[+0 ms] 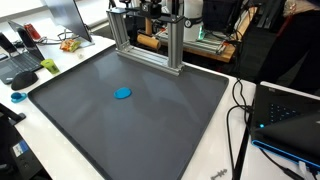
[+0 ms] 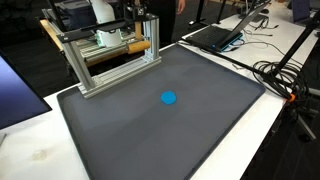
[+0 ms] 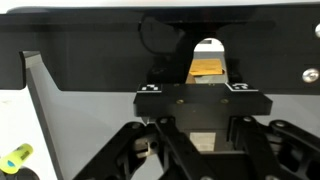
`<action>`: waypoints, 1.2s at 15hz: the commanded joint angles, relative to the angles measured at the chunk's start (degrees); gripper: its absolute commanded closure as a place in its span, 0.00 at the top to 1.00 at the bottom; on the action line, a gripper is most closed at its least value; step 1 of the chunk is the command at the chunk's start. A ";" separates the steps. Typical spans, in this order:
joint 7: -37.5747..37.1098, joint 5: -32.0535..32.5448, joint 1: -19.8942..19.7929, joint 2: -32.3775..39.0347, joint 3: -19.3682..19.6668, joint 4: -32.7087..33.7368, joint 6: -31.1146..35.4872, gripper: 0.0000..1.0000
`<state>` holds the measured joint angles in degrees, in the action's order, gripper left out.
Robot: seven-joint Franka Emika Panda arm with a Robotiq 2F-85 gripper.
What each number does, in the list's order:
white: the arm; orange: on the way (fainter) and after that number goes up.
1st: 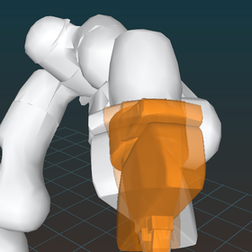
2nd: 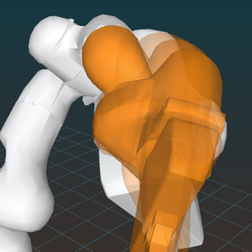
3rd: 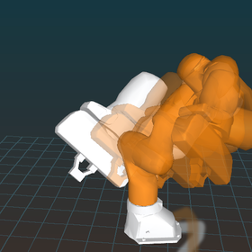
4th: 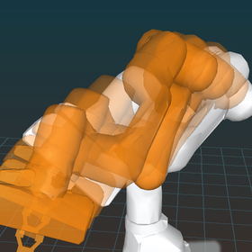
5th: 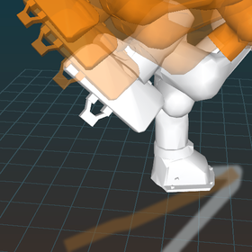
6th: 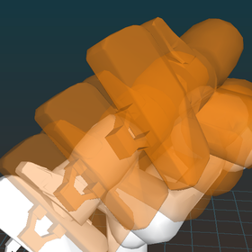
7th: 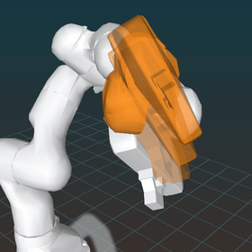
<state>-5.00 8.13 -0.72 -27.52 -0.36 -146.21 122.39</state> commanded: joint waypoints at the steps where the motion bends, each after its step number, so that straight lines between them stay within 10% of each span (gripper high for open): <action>1: 3.77 -1.97 0.62 -3.32 0.71 -1.66 -1.87 0.22; 16: 1.66 -7.47 0.67 -9.00 0.77 -7.48 -4.75 0.22; 17: 2.27 -7.60 0.82 -8.92 1.00 -7.33 -5.06 0.72; 18: 2.21 -7.63 0.77 -8.82 0.98 -7.23 -4.95 0.74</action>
<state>-3.67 3.00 -0.65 -33.80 0.17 -151.98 119.40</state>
